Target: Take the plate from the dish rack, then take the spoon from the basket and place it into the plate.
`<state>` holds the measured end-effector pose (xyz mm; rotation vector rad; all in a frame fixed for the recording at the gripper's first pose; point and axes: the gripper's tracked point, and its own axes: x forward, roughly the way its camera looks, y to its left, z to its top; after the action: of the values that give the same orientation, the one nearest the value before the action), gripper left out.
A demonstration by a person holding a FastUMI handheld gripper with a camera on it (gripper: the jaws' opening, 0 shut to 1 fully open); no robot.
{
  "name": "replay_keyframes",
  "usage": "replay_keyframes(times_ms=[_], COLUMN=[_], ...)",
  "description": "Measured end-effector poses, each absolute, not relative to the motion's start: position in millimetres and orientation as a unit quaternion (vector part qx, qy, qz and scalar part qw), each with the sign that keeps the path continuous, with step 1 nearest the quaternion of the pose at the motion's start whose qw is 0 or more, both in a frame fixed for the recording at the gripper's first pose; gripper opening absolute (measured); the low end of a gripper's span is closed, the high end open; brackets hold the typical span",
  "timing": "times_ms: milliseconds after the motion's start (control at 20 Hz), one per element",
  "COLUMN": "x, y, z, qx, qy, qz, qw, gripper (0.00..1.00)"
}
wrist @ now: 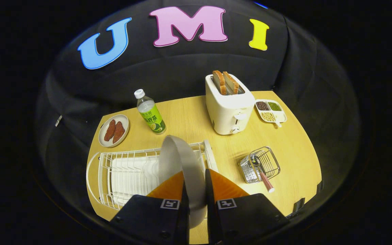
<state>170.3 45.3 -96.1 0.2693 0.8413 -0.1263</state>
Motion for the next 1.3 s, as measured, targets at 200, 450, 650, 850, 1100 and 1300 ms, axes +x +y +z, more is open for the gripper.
replay_keyframes(times_ms=[200, 450, 650, 850, 1100, 1300], x=[154, 111, 72, 34, -6, -20], y=[28, 4, -16, -54, -89, -105], z=[-100, -97, -91, -97, -123, -157], qx=[0.155, 0.185, 0.235, 0.257, 0.230, 0.254], qy=[0.408, 0.407, 0.410, 0.417, 0.449, 0.483], qz=[-0.050, -0.011, 0.032, 0.059, 0.108, 0.145], qw=[0.899, 0.895, 0.880, 0.870, 0.857, 0.825], gripper=[0.24, 0.24, 0.24, 0.24, 0.24, 0.24])
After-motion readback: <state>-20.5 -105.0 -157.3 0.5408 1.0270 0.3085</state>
